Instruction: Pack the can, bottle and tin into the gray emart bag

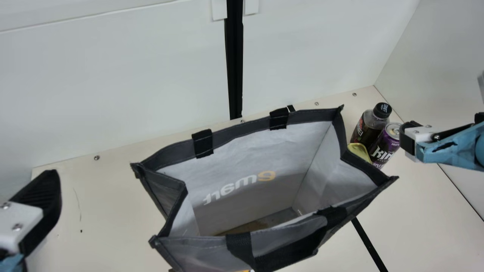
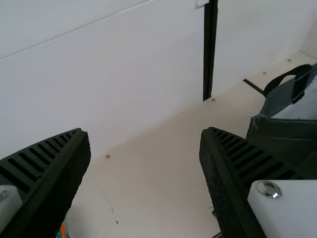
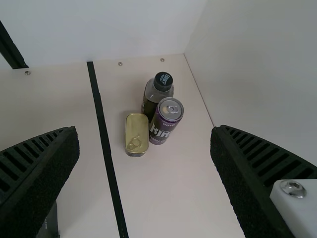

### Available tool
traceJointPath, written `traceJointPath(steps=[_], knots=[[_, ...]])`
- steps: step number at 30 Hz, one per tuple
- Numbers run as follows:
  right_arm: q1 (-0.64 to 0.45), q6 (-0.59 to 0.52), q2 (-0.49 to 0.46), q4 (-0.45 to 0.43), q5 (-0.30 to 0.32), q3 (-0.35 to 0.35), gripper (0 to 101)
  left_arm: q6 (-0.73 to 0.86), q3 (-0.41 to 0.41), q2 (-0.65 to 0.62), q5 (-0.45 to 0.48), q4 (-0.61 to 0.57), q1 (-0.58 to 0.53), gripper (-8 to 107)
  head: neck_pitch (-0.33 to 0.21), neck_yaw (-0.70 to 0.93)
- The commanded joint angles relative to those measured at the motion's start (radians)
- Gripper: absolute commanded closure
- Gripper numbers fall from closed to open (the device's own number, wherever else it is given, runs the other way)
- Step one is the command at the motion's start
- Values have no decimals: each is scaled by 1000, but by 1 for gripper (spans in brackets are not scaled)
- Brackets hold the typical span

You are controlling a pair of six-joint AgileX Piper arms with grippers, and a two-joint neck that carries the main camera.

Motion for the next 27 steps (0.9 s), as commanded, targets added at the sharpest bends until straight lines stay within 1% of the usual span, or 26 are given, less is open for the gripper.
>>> traceJointPath(steps=[1,14,21,27], knots=[[0,0,0,0,0,0,10,1,-20,13,0,7,-23,9,-23,-1],[0,0,0,0,0,0,10,17,-152,104,8,45,-163,9,-23,-1],[0,0,0,0,0,0,10,46,-227,157,23,22,-205,9,-23,-1],[0,0,0,0,0,0,10,79,-292,206,34,-18,-215,9,-23,-1]])
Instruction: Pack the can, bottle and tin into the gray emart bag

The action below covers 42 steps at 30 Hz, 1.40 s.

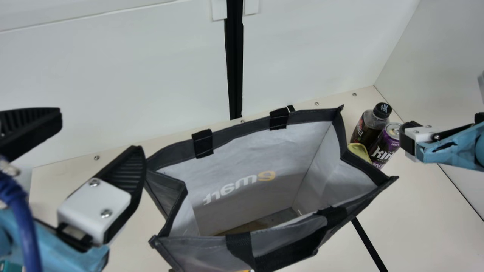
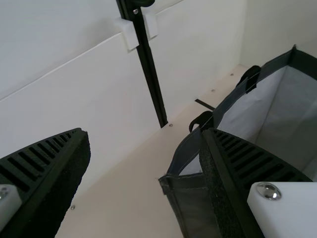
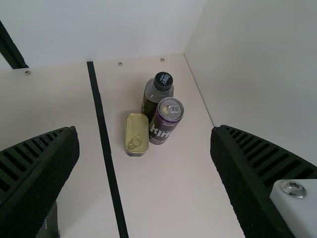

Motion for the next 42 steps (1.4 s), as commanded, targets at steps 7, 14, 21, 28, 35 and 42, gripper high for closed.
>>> traceJointPath(steps=[7,14,21,28,35,42], knots=[[0,0,0,0,0,0,10,53,-86,66,12,-77,6,9,-23,-2],[0,0,0,0,0,0,10,129,-142,126,23,-187,41,9,-23,-2],[0,0,0,0,0,0,10,205,-166,172,23,-259,60,9,-23,-2],[0,0,0,0,0,0,10,265,-195,221,23,-300,67,9,-23,-2],[0,0,0,0,0,0,10,309,-224,271,23,-334,76,9,-23,-2],[0,0,0,0,0,0,10,343,-247,325,23,-364,92,9,-23,-2]])
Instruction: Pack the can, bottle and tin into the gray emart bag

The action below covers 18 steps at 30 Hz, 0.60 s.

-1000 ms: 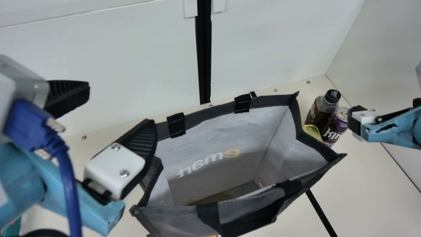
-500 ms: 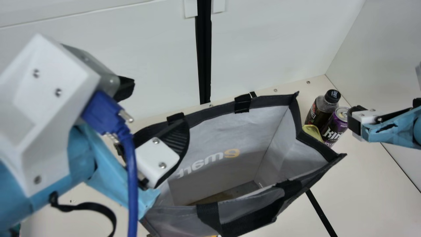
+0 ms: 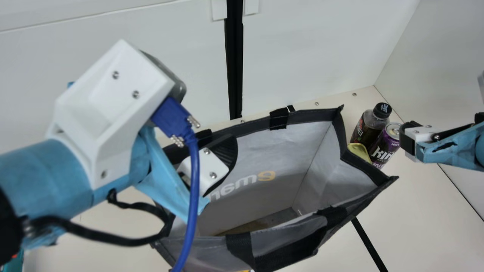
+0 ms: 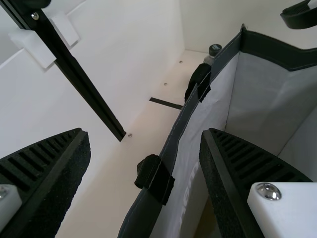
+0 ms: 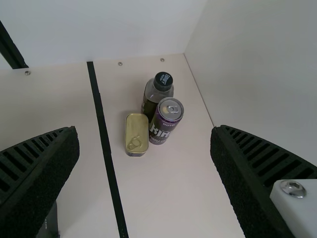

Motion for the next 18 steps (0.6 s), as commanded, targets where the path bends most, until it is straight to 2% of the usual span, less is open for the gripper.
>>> traceJointPath(steps=[1,18], knots=[[0,0,0,0,0,0,10,9,-7,16,1,-6,2,9,-24,-2],[0,0,0,0,0,0,10,50,0,106,1,-68,10,9,-24,-2]])
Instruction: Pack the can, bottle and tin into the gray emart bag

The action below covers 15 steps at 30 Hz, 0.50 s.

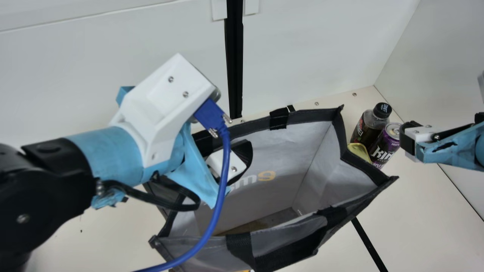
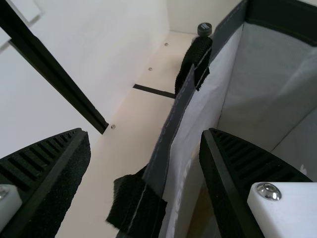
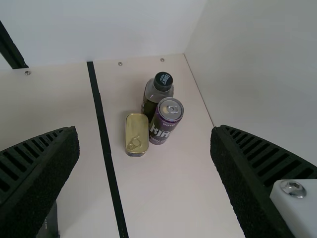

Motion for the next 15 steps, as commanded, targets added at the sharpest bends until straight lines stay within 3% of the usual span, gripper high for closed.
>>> traceJointPath(steps=[1,7,15], knots=[[0,0,0,0,0,0,10,3,6,8,1,-1,-4,9,-23,-1],[0,0,0,0,0,0,10,18,27,29,1,2,-16,9,-23,-1],[0,0,0,0,0,0,10,28,45,41,1,5,-24,62,-23,-1]])
